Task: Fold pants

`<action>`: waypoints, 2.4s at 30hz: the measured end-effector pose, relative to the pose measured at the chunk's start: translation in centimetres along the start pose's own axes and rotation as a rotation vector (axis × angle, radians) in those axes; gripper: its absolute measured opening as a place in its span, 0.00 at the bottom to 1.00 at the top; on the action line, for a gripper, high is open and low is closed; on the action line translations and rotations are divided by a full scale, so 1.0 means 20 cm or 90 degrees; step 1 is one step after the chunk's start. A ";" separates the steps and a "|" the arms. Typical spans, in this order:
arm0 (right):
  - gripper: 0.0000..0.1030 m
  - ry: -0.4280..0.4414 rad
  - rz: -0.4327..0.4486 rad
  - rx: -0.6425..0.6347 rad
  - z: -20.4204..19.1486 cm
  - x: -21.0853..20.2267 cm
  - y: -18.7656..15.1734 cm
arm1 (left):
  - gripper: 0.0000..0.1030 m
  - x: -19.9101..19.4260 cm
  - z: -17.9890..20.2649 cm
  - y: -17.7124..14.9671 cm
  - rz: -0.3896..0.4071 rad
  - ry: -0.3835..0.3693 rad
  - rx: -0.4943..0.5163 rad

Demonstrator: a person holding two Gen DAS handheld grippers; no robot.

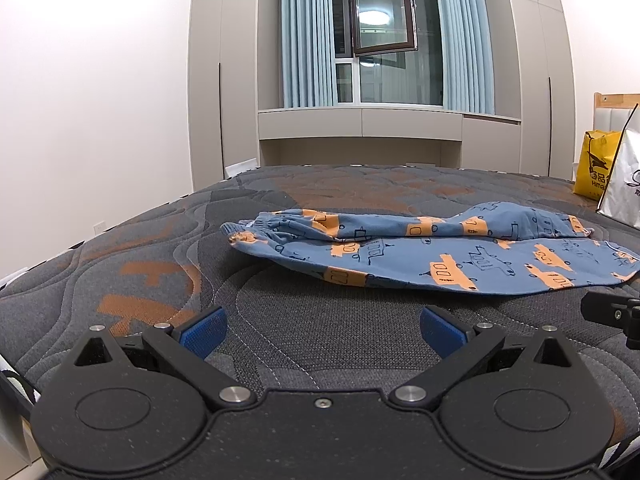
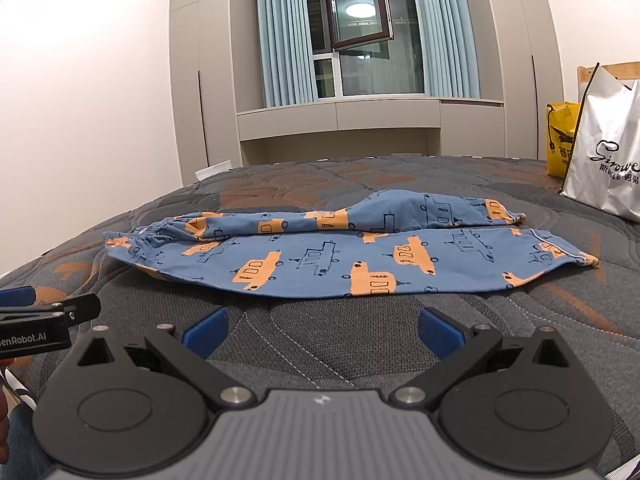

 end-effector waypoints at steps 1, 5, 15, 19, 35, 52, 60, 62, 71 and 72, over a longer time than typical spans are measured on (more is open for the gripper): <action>1.00 0.000 0.000 0.000 0.00 0.00 0.00 | 1.00 0.00 0.00 0.00 0.000 0.000 0.000; 1.00 0.000 0.000 0.000 0.00 0.00 0.00 | 1.00 0.00 0.00 0.00 0.000 -0.001 0.000; 1.00 0.000 -0.001 0.000 0.00 0.00 0.00 | 1.00 0.00 0.00 0.00 -0.002 -0.001 0.000; 1.00 -0.001 -0.003 0.002 0.01 0.01 -0.02 | 1.00 0.01 0.00 -0.02 -0.005 -0.001 0.001; 1.00 -0.001 -0.004 0.002 0.01 0.01 -0.02 | 1.00 0.03 0.01 -0.02 -0.015 -0.003 0.003; 1.00 0.003 -0.008 0.004 0.02 0.03 -0.05 | 1.00 0.07 0.02 -0.01 -0.029 -0.022 0.014; 1.00 0.028 0.016 -0.013 0.03 0.05 0.01 | 1.00 0.15 -0.02 0.05 -0.024 -0.020 0.034; 1.00 0.033 0.019 -0.023 0.04 0.06 0.02 | 1.00 0.19 -0.04 0.07 -0.031 -0.026 0.035; 1.00 0.109 0.069 -0.037 0.14 0.11 0.26 | 1.00 0.46 -0.33 0.33 -0.023 0.001 0.043; 1.00 0.127 0.068 -0.045 0.16 0.14 0.30 | 1.00 0.50 -0.37 0.38 -0.015 0.015 0.048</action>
Point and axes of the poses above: each gripper's, at about its wrist camera, not at the fingertips, and x roughly the way its jaws point, z to its right, y to its top, the point moved 3 cm from there along x, roughly the way its jaws point, and after that the axes turned 12 degrees about x, right-handed, at the moved point
